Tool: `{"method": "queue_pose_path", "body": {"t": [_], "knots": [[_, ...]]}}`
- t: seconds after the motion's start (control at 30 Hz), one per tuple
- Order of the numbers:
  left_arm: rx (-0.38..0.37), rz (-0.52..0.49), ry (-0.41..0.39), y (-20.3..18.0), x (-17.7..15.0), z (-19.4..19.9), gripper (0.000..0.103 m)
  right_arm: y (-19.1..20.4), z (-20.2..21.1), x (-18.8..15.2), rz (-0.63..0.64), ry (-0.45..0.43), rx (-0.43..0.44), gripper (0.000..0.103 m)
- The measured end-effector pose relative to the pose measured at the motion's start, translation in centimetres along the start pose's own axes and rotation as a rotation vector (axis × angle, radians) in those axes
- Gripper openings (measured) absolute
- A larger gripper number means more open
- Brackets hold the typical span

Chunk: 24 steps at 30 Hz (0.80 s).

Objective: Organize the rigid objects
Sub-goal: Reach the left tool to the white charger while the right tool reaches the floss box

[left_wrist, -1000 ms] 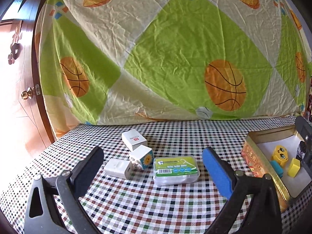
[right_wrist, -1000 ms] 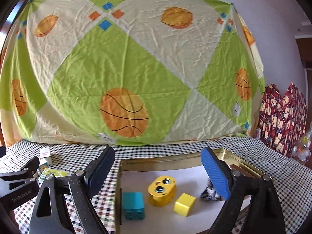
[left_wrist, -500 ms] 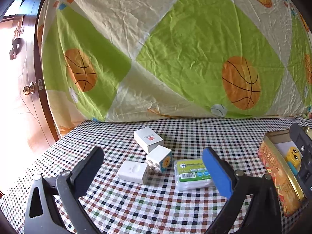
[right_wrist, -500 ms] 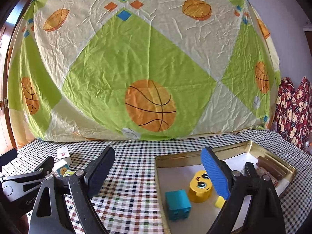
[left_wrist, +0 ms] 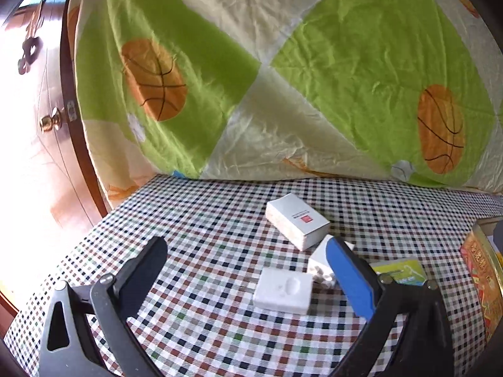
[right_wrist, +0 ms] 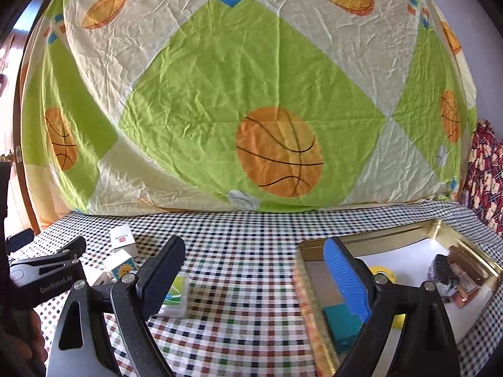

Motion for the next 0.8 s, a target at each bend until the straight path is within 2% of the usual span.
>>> {"method": "queue_pose_path", "body": {"t": [0.13,0.27,0.33,0.4,0.53,0.63,0.67,0.7,0.8], "knots": [[0.011,0.073,0.068,2.5,-0.9,-1.8,0.102,2.2,-2.2,-1.5,0.048,0.122,0.032,0.092],[0.090,0.067,0.112,4.4,-1.4,-2.6,0.102,4.8,-4.1,-3.5,0.062,0.252,0.098,0.092],[0.094,0.062,0.133,4.6,-1.7,-3.0,0.102,6.2,-4.9,-4.7,0.073,0.319,0.124,0.092],[0.099,0.058,0.159,4.8,-2.1,-3.3,0.102,7.3,-5.8,-6.0,0.101,0.383,0.112,0.092],[0.046,0.061,0.175,4.2,-2.2,-3.7,0.102,8.9,-7.0,-8.1,0.178,0.469,0.087,0.092],[0.000,0.025,0.179,3.0,-2.1,-3.8,0.102,9.1,-7.7,-9.3,0.222,0.527,0.051,0.091],[-0.018,0.002,0.191,2.2,-2.1,-3.9,0.102,8.9,-8.0,-9.6,0.217,0.542,0.049,0.090],[-0.033,-0.017,0.203,1.7,-2.3,-4.0,0.102,8.6,-8.0,-9.6,0.201,0.551,0.050,0.084],[-0.075,-0.067,0.241,-0.1,-2.7,-4.4,0.102,7.4,-7.7,-9.1,0.137,0.539,0.056,0.083]]}}
Point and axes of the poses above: each gripper's, at about its wrist camera, not at the fingertips, and z roughly against the way its jaws point, y to its left, x to its top, the point moved 9 cm from there along -z, roughly the way its jaws point, and after that the axes turned 12 degrees about -z, right-handed, at the moved point
